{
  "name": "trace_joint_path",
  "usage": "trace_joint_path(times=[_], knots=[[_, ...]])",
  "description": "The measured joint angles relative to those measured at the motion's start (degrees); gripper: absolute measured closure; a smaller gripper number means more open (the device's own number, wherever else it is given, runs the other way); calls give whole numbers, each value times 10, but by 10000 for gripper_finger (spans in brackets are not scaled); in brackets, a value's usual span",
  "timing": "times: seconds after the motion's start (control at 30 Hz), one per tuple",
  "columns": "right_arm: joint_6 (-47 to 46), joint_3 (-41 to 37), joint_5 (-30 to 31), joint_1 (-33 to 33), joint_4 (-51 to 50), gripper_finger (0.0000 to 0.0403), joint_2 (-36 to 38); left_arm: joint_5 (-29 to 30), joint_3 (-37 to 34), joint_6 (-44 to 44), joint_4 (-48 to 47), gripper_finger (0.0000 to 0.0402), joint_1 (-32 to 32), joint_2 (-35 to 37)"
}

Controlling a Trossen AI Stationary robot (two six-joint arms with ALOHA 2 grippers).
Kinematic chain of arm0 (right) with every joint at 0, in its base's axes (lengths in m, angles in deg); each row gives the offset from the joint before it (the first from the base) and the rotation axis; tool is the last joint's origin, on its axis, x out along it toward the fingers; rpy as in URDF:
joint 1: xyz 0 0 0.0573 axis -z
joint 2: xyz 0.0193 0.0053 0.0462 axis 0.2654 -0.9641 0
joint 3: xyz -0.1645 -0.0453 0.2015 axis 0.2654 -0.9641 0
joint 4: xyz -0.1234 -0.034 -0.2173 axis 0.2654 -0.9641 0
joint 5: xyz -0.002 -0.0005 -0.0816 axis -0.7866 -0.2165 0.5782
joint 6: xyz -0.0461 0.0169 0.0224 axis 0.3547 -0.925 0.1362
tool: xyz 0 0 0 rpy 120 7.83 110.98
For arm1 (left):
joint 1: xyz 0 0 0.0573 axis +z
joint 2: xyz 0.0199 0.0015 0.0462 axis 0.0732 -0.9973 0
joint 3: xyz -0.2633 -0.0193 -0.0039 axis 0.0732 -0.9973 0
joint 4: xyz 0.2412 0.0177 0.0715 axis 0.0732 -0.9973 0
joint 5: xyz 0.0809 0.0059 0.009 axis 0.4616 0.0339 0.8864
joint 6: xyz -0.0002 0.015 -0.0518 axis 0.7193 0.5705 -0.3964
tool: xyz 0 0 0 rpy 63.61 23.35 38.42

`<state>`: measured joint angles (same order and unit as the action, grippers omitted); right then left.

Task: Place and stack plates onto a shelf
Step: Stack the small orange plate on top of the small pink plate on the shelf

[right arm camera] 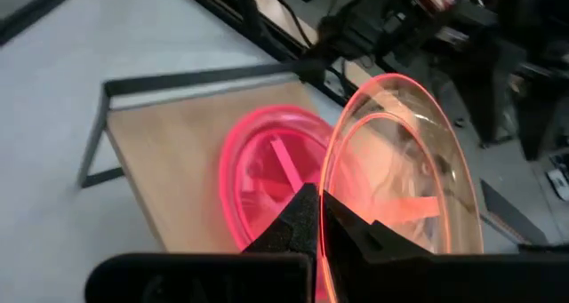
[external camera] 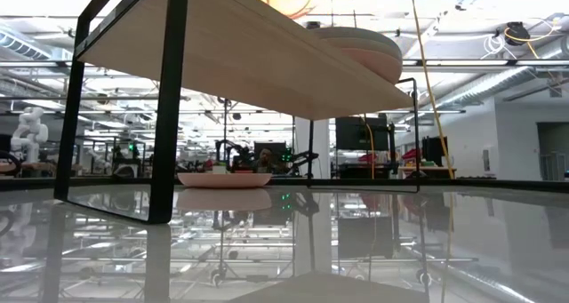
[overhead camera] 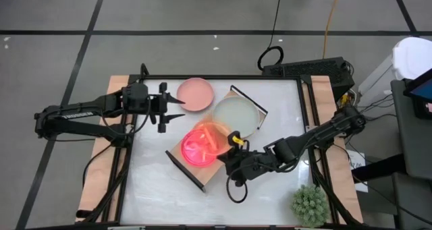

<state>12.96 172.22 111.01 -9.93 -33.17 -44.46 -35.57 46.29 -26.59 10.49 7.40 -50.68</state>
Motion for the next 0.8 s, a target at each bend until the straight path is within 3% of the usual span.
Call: trace_joint_path(times=[0.3,0.8], knots=[[24,0,-53,5,27,403,-31,0,0,4,0,190,0,0],[54,0,-54,24,35,403,-70,0,0,9,-1,190,0,0]])
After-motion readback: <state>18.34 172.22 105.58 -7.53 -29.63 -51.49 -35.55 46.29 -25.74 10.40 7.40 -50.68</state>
